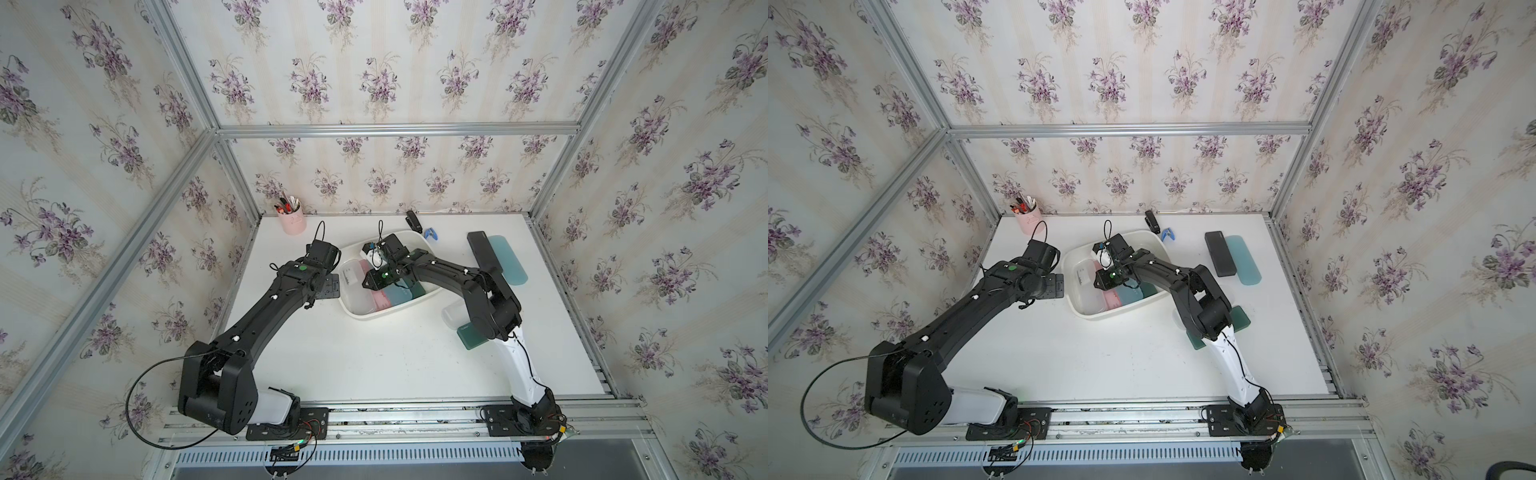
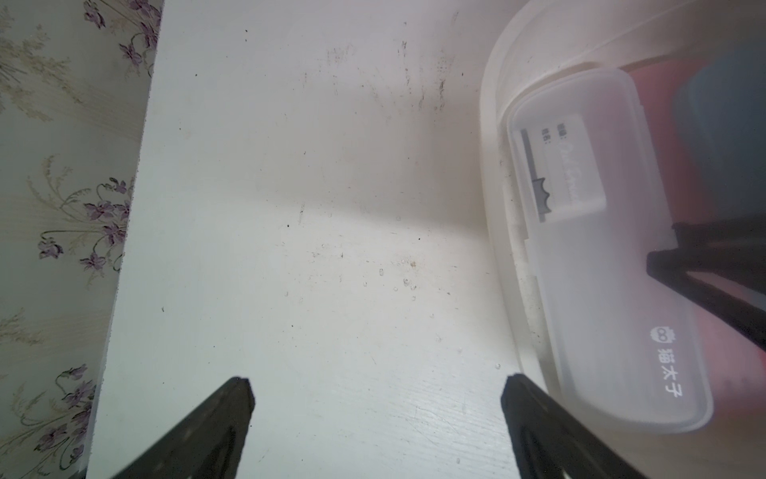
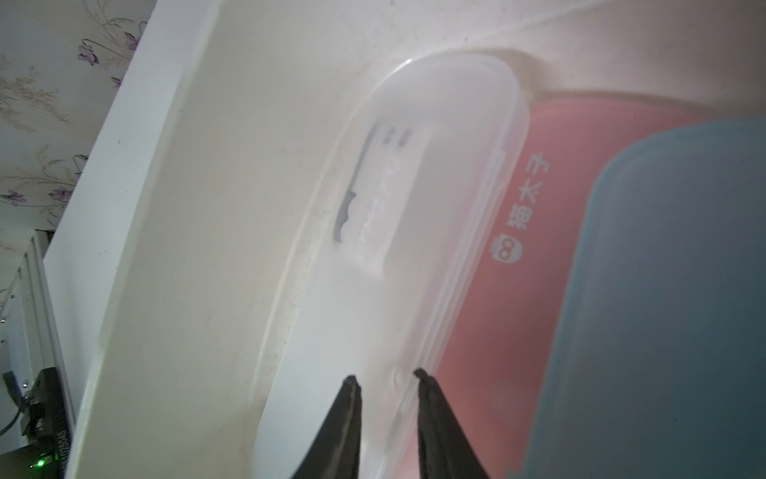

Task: Put the pencil case into the storage box
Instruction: Adjust the pencil case in the storage box.

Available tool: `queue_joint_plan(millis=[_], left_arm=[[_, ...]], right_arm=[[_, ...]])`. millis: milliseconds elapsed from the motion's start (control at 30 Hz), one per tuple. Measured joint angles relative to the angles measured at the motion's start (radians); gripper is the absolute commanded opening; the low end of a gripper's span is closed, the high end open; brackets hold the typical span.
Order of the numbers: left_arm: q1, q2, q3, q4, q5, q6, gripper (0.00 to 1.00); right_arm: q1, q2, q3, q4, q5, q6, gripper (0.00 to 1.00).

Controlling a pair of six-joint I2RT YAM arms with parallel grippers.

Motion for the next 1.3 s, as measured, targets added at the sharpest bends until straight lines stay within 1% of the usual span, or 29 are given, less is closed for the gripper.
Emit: queue_joint_plan(millis=[167,267,533,800,933,967,1033,1067,1133,1200,1300], left_arm=[[0.0,0.0,-0.003,0.007,0.0,0.001,0.99],[0.0,0.0,-0.006,0.013,0.0,0.003,0.99],[0.0,0.0,-0.007,0.015,0.0,0.003,0.99],[0.001,0.0,-0.007,0.016,0.0,0.003,0.99],[0.001,0.0,-0.007,0.016,0.001,0.003,0.99],[0.001,0.0,-0.007,0.016,0.001,0.003,0.99],[0.001,0.0,-0.007,0.016,0.0,0.007,0.99],[0.001,0.0,-0.007,0.016,0.0,0.007,0.99],[0.001,0.0,-0.006,0.016,0.0,0.007,0.99],[0.001,0.0,-0.004,0.016,0.0,0.008,0.99],[0.002,0.0,0.001,0.015,0.0,0.011,0.99]], right_arm=[[-0.012,-0.024,-0.008,-0.041,0.084,-0.009,0.27],[-0.018,-0.035,-0.019,-0.045,0.107,-0.012,0.29],[-0.014,-0.036,-0.021,-0.048,0.072,-0.016,0.27],[0.021,-0.011,0.018,-0.081,-0.026,-0.039,0.27],[0.016,0.021,0.047,-0.096,-0.02,-0.054,0.28],[0.013,0.027,0.051,-0.098,-0.025,-0.056,0.32],[0.012,0.027,0.049,-0.11,0.014,-0.057,0.47],[0.011,0.027,0.044,-0.11,0.006,-0.059,0.53],[0.014,0.012,0.025,-0.116,0.039,-0.061,0.62],[0.017,-0.014,0.009,-0.129,0.054,-0.063,0.66],[0.014,-0.076,-0.002,-0.13,0.068,-0.061,0.67]])
